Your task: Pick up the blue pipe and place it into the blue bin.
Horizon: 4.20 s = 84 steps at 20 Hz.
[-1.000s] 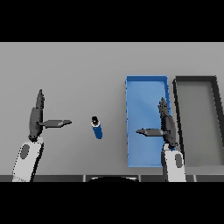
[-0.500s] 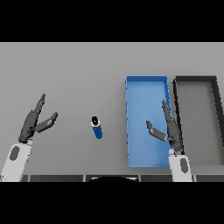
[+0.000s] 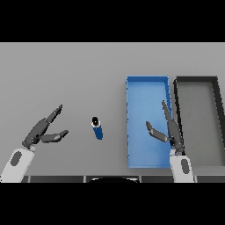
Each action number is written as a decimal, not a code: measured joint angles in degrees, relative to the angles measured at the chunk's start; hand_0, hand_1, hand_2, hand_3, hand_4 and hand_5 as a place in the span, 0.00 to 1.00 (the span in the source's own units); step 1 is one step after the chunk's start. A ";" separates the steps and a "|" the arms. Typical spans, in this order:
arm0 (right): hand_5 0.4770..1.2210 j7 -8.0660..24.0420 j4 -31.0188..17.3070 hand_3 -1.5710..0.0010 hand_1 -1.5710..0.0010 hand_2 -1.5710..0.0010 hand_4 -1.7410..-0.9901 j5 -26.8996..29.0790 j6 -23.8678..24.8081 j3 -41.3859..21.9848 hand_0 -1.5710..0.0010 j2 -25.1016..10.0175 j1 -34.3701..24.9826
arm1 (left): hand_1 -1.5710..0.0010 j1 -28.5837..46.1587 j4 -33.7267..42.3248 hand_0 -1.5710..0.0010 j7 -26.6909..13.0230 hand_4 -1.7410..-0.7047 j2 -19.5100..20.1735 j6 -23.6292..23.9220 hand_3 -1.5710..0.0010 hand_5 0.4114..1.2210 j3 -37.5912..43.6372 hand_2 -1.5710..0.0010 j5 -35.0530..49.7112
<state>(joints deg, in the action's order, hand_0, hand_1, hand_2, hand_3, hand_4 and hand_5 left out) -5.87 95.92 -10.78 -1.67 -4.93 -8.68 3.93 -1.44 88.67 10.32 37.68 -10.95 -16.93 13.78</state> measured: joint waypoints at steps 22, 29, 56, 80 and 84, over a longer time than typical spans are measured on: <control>0.23 0.60 0.68 1.00 1.00 1.00 0.69 0.75 -0.10 0.14 1.00 0.86 1.30 | 1.00 -8.63 -9.86 1.00 -4.97 0.67 -19.15 3.05 1.00 0.01 -14.18 1.00 -13.40; 0.24 -0.42 0.90 1.00 1.00 1.00 0.70 0.11 -0.05 0.27 1.00 0.08 1.93 | 0.90 -10.28 -14.06 0.99 -2.20 0.48 -25.07 2.44 0.82 0.25 -13.46 0.80 -10.35; 0.22 0.85 -0.13 1.00 1.00 1.00 0.79 0.25 -0.03 1.04 1.00 -0.46 0.35 | 0.00 -13.19 2.40 0.00 -5.64 0.26 -31.26 0.19 0.00 1.00 -12.22 0.00 -9.72; 0.11 27.94 25.53 1.00 1.00 0.97 0.59 12.44 -12.41 -10.27 1.00 -3.02 -4.39 | 0.00 -12.53 1.30 0.00 -7.13 0.26 -35.35 -4.20 0.00 1.00 -10.09 0.00 -15.60; 0.11 31.97 24.20 1.00 1.00 0.97 0.60 13.51 -13.87 -13.60 1.00 -1.84 -13.43 | 0.00 -12.79 1.14 0.00 -6.97 0.26 -35.56 -5.10 0.00 1.00 -8.80 0.00 -15.57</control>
<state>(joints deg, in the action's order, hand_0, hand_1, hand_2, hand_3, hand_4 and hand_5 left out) 26.10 120.12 2.73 -15.55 -18.54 -10.52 -9.50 -14.23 89.81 3.35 2.11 -16.05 -25.74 -1.79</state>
